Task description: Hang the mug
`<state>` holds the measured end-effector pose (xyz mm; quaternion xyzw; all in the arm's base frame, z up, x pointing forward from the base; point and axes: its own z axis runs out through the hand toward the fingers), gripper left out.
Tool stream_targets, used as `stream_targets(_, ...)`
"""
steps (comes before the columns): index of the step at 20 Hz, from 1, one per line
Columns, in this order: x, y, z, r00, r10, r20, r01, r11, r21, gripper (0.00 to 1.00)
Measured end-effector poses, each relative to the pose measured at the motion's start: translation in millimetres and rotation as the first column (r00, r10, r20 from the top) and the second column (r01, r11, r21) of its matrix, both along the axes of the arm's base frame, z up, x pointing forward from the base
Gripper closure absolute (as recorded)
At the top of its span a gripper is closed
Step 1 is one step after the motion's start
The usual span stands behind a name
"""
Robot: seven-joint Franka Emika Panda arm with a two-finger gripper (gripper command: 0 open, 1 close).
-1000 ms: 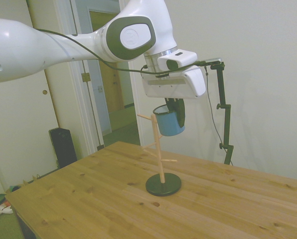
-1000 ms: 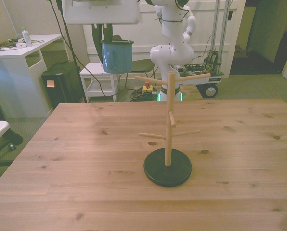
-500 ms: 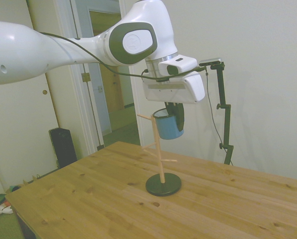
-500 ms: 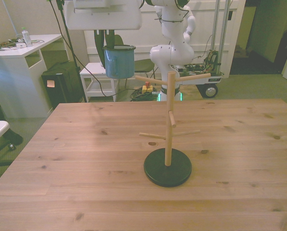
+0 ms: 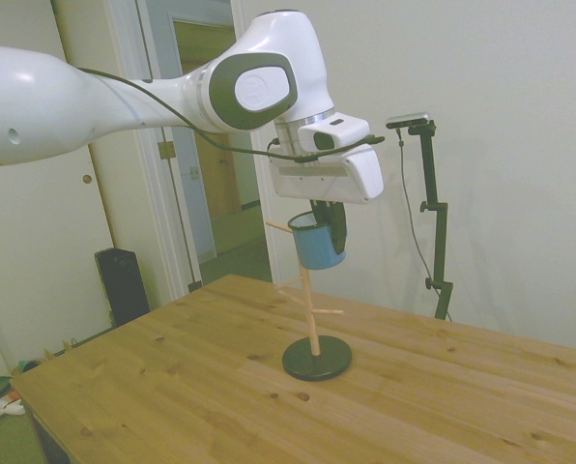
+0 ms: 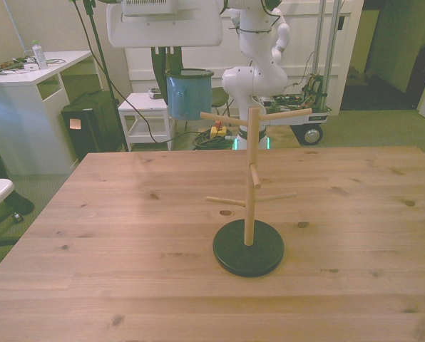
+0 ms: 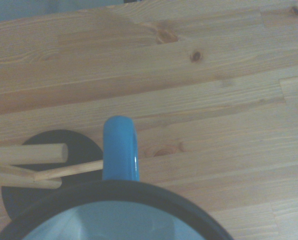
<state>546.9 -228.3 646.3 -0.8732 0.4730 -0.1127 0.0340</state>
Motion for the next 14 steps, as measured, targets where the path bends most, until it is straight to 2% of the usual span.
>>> stream_targets(14,16.1,30.5,-10.1,1.0,0.016,-0.011,-0.016,1.0,0.004,1.0)
